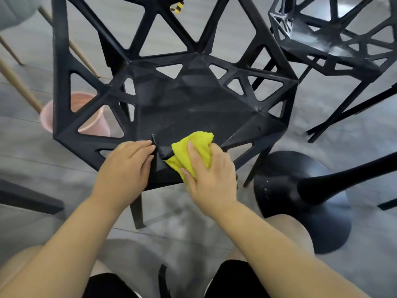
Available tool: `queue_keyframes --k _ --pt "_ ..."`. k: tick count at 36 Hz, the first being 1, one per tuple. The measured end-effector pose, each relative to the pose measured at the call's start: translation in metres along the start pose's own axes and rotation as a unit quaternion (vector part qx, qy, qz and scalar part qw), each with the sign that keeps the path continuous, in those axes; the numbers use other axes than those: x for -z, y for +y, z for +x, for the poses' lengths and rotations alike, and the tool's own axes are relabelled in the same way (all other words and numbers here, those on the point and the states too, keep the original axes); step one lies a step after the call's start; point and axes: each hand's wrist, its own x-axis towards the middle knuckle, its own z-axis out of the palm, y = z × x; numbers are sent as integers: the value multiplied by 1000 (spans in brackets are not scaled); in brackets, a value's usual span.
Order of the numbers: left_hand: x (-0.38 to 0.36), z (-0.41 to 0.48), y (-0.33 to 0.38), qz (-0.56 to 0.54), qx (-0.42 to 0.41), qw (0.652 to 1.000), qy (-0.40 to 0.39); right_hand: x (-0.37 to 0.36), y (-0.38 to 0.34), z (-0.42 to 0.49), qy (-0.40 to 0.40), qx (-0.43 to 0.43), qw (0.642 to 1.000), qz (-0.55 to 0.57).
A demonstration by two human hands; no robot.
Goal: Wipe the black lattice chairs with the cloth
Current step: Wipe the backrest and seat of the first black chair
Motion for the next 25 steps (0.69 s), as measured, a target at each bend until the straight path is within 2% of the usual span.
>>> queue_keyframes --k 1,3,8,10,12,14,17,19,25 --pt "1 -2 -1 9 -5 1000 10 2 7 4 -2 15 1000 1" --pt "4 -6 -5 33 -12 999 35 6 22 11 -7 -9 1000 -9" --pt "11 -22 -18 55 15 997 43 15 40 25 4 -237 972 12" --pt "12 -23 -21 63 5 997 43 13 29 26 -10 -277 961 -1" --pt "11 -23 -22 71 -7 996 62 10 11 21 -22 -246 969 -23" --pt "11 -25 -23 88 -5 993 84 6 -13 15 -32 -167 984 -45" --pt "10 -31 -26 111 38 986 114 -7 -47 12 -48 -55 996 -56" --pt "12 -34 -31 118 49 984 122 -11 -65 17 -60 -24 997 -45" --pt "22 -35 -41 120 27 988 96 -1 -40 34 -86 75 993 15"
